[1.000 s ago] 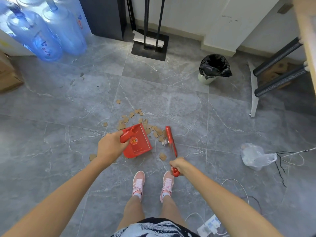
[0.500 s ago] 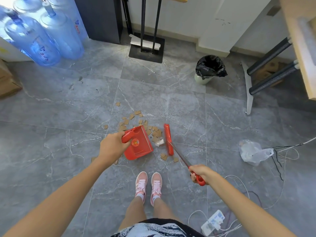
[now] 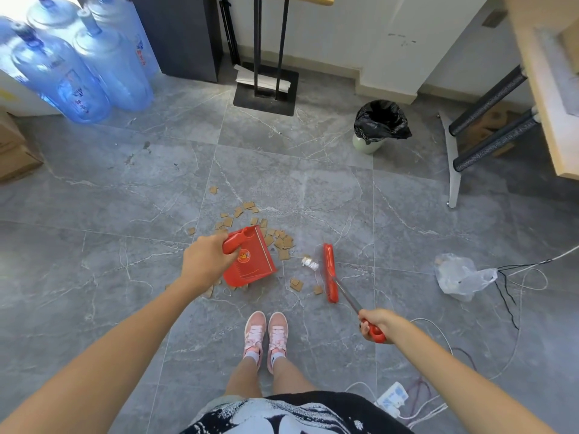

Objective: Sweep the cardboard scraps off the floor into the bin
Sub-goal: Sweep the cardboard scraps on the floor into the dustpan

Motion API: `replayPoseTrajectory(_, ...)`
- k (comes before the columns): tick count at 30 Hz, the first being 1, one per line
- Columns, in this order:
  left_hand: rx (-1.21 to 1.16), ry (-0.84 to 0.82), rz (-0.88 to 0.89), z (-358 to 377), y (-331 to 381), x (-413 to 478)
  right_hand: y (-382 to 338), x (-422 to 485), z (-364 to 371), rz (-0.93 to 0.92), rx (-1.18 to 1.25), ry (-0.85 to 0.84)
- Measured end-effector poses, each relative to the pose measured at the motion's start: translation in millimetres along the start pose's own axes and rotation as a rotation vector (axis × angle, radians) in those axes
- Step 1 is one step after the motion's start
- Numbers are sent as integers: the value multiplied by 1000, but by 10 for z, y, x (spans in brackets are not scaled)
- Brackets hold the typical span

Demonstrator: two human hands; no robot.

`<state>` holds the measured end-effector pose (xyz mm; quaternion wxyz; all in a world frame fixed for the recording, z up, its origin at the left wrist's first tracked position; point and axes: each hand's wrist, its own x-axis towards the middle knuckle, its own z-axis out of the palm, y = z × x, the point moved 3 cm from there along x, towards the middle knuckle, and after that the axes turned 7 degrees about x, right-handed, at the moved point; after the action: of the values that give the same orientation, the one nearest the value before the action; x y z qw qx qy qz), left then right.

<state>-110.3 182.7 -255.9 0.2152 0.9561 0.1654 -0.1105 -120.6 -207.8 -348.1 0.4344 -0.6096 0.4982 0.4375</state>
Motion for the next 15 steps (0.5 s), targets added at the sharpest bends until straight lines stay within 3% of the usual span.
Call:
replayPoseTrajectory(5,37,15,1,52,38,-27,121,53,80,18,-3,6)
replayPoseTrajectory(15,16,47,-11,-59,-222,-49,86,-202,1037,-18,-18,-79)
